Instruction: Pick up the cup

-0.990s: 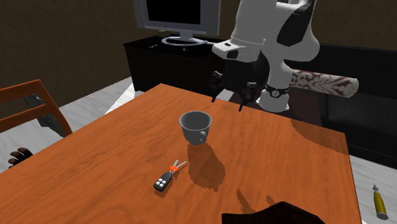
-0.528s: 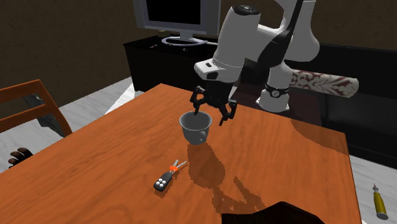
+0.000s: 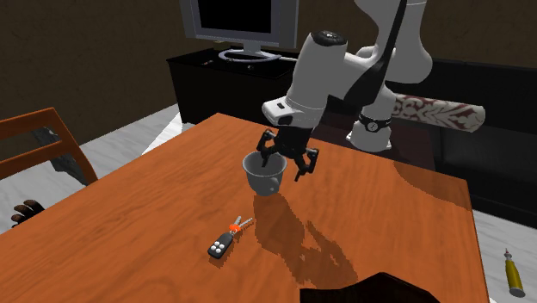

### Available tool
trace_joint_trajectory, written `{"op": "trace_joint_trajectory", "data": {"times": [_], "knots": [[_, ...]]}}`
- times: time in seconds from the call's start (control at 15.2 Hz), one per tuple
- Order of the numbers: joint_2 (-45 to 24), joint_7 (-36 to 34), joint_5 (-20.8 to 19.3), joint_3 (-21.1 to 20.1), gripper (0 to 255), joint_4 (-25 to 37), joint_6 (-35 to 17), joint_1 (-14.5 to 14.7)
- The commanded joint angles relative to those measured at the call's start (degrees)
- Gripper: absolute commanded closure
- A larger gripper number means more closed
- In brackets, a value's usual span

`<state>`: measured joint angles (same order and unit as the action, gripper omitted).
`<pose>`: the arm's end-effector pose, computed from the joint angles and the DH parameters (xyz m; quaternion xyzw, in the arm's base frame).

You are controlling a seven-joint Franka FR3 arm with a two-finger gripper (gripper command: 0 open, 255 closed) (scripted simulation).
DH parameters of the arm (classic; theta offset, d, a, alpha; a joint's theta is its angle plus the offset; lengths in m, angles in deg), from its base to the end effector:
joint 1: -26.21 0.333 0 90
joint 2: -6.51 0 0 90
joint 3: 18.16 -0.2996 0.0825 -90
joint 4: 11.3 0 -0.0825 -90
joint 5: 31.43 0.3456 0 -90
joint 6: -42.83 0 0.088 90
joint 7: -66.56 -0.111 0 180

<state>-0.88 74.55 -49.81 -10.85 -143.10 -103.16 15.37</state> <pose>0.4846 -0.1551 0.3122 0.9920 0.0401 0.0328 0.1155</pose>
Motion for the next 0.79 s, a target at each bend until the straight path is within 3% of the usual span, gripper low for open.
{"op": "trace_joint_trajectory", "data": {"times": [0.0,0.73], "knots": [[-0.2,-0.1,-0.1,0.0,255,-0.1,-0.3,0.0],[1.0,0.4,0.3,-0.1,255,0.2,1.2,0.0]]}}
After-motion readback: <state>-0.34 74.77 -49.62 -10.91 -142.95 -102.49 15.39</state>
